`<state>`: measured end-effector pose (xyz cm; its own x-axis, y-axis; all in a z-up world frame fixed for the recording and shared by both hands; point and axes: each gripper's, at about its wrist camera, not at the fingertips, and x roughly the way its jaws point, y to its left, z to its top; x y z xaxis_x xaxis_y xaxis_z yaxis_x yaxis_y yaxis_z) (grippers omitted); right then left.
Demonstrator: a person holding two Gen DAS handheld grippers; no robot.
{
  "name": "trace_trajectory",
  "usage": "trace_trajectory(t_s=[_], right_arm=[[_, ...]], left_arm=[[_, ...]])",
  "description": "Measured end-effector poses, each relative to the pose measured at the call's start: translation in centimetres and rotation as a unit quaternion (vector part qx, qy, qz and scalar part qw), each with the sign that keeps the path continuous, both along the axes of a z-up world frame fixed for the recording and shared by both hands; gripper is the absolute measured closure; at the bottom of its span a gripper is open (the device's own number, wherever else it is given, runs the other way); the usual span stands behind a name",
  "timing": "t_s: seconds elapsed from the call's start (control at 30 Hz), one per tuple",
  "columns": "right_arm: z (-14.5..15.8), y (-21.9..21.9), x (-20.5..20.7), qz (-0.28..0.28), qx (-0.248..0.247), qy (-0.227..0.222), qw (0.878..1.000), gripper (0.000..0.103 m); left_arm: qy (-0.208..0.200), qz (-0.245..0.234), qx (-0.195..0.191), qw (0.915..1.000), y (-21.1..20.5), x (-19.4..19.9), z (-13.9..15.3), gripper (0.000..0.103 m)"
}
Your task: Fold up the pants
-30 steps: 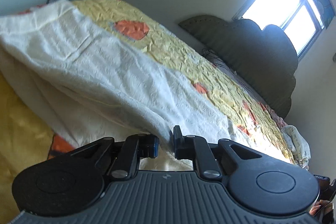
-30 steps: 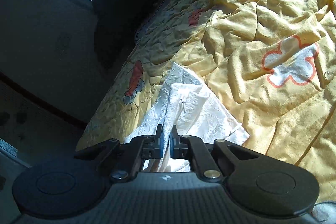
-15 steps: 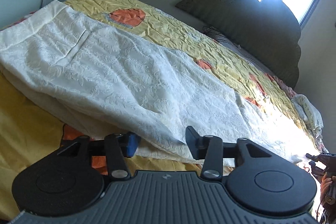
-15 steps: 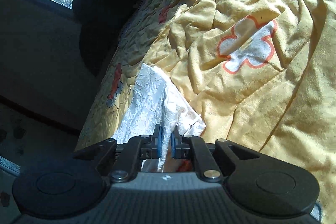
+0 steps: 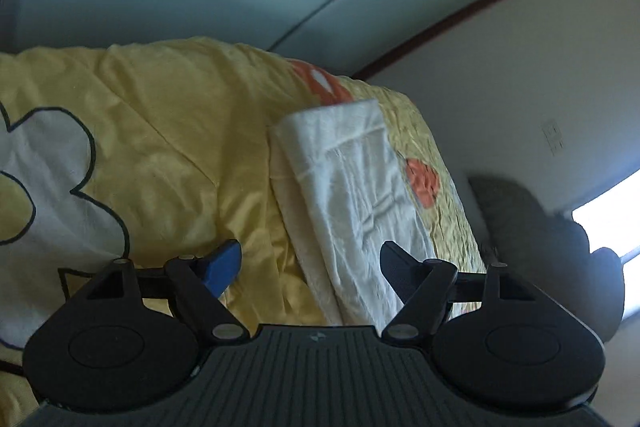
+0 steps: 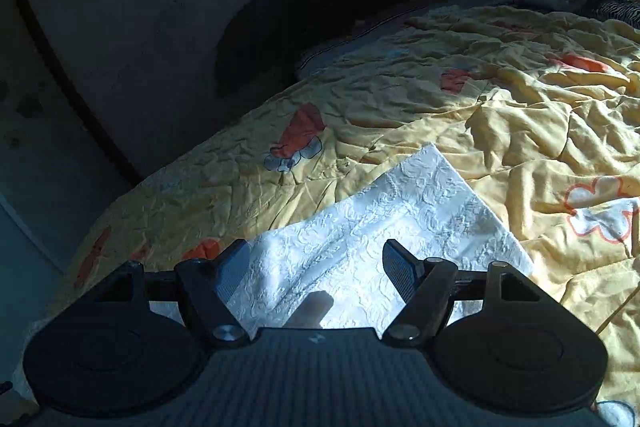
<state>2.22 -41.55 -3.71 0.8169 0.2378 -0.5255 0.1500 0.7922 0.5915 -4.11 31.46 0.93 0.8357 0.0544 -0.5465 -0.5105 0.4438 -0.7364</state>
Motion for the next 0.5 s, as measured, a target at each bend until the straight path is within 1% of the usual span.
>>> trace_trajectory(t_s=[0.03,0.13,0.17,0.2,0.23,0.27,0.3,0.33,0.37,0.43,0.47,0.5], right_arm=[[-0.6,0.3,0.5,0.005,0.0,0.008,1.0,0.03],[-2.8,1.3,1.1,0.011,-0.012,0.044,0.999,0.03],[-3.3,1.4,1.2,0.013,-0.013,0.047,0.999,0.03],[-3.6,1.4,0.5,0.013,-0.018,0.029,0.999,0.03],[-3.8,1.6,0.1,0.016,-0.02,0.022,0.999,0.029],[-3.9,1.8,-0.1,0.018,-0.026,0.017,0.999,0.028],[-3.7,2.1,-0.2,0.022,-0.039,0.013,0.999,0.028],[-3.7,2.3,-0.1,0.027,-0.049,0.012,0.998,0.027],[-3.5,2.6,-0.3,0.032,-0.061,0.011,0.998,0.027],[-3.4,2.9,-0.4,0.04,-0.075,0.006,0.996,0.025],[-3.5,3.0,-0.4,0.043,-0.08,0.003,0.996,0.025],[-3.6,3.0,-0.5,0.044,-0.08,0.0,0.996,0.025]], left_arm=[[-0.004,0.007,0.002,1.0,0.5,0.5,0.0,0.027],[-0.01,0.011,0.037,0.9992,1.2,1.8,0.6,0.027],[-0.011,0.01,0.053,0.9985,1.3,2.2,0.6,0.032],[-0.007,0.01,0.069,0.9976,1.4,2.6,0.6,0.042],[0.007,0.001,0.086,0.9963,1.4,3.3,0.5,0.07],[0.017,-0.004,0.096,0.9953,1.4,3.6,0.4,0.073],[0.011,-0.006,0.095,0.9954,1.5,3.7,0.4,0.075],[0.004,-0.008,0.098,0.9952,1.4,3.6,0.5,0.084],[-0.001,-0.015,0.109,0.9939,1.3,3.7,0.9,0.085],[-0.022,-0.026,0.151,0.988,0.6,3.2,2.2,0.085],[-0.034,-0.03,0.176,0.9833,0.0,2.8,3.1,0.085],[-0.043,-0.033,0.207,0.9769,-0.8,2.4,4.0,0.085]])
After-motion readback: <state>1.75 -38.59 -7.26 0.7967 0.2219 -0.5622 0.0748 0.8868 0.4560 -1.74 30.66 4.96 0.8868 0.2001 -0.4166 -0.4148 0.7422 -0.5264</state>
